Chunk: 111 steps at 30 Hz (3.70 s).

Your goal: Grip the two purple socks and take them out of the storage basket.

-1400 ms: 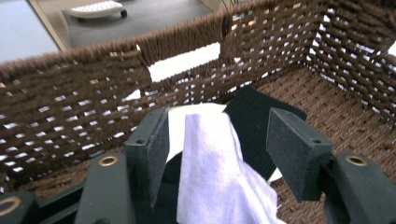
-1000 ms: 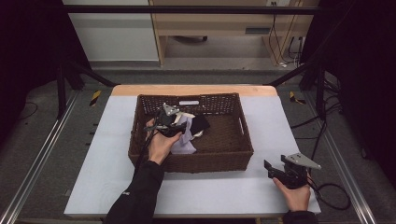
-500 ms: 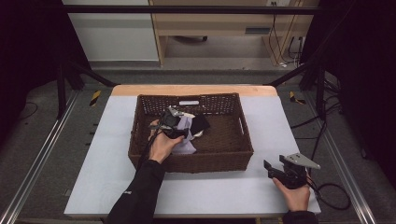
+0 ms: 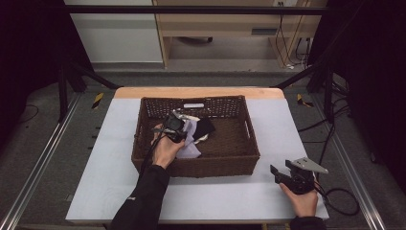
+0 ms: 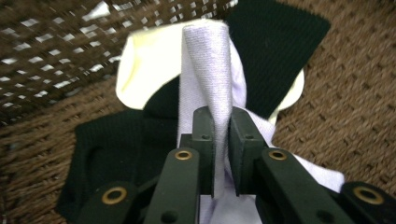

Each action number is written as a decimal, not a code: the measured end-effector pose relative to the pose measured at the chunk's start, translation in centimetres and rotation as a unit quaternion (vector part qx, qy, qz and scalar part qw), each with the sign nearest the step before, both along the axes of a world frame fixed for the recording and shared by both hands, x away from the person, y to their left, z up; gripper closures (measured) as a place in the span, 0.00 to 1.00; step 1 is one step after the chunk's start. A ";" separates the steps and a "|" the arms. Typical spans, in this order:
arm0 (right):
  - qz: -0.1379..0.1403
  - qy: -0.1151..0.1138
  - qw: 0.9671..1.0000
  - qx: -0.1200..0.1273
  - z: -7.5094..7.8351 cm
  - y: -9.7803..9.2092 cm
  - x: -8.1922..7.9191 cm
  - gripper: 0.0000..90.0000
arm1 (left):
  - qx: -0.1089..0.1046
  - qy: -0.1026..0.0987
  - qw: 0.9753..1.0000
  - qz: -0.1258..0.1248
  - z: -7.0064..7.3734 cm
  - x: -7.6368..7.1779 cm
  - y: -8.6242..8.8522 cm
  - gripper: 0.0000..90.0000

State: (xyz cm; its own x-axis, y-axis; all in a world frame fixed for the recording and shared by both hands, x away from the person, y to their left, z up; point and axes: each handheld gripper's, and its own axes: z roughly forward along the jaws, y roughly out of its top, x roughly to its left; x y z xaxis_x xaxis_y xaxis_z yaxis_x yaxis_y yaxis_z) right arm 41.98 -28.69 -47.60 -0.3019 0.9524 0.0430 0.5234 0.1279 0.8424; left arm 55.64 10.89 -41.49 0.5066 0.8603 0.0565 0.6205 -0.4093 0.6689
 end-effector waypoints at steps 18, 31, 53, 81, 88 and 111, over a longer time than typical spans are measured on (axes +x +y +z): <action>0.001 0.000 1.000 -0.001 0.0 0.0 0.0 0.40 | -0.141 -0.142 0.980 0.005 4.0 -2.3 2.2 0.92; 0.000 0.000 1.000 -0.002 0.0 -0.1 0.0 0.40 | -0.185 -0.201 0.962 -0.011 9.0 -5.6 4.7 0.92; -0.002 0.000 1.000 -0.002 0.1 -0.1 -0.3 0.42 | -0.206 -0.239 0.949 0.009 10.7 -11.2 13.0 0.92; -0.001 0.002 1.000 -0.001 0.0 0.0 -0.4 0.39 | -0.171 -0.170 0.963 0.123 2.5 -11.6 21.2 0.92; 0.000 0.004 1.000 -0.007 -0.2 0.1 -0.3 0.38 | -0.144 -0.134 0.972 0.132 -0.1 -11.2 21.3 0.92; -0.002 0.006 1.000 -0.016 -0.3 0.2 -0.3 0.30 | -0.120 -0.108 0.977 0.142 -2.9 -10.7 21.8 0.61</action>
State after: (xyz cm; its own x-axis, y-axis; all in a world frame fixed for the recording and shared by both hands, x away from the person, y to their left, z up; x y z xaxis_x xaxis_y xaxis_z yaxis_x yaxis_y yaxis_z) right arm 41.70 -28.51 -47.91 -0.2972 0.9547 0.0157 0.5338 0.1526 0.8317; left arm 44.93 32.68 -44.39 0.2452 0.9657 -0.0852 0.5206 -0.0570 0.8519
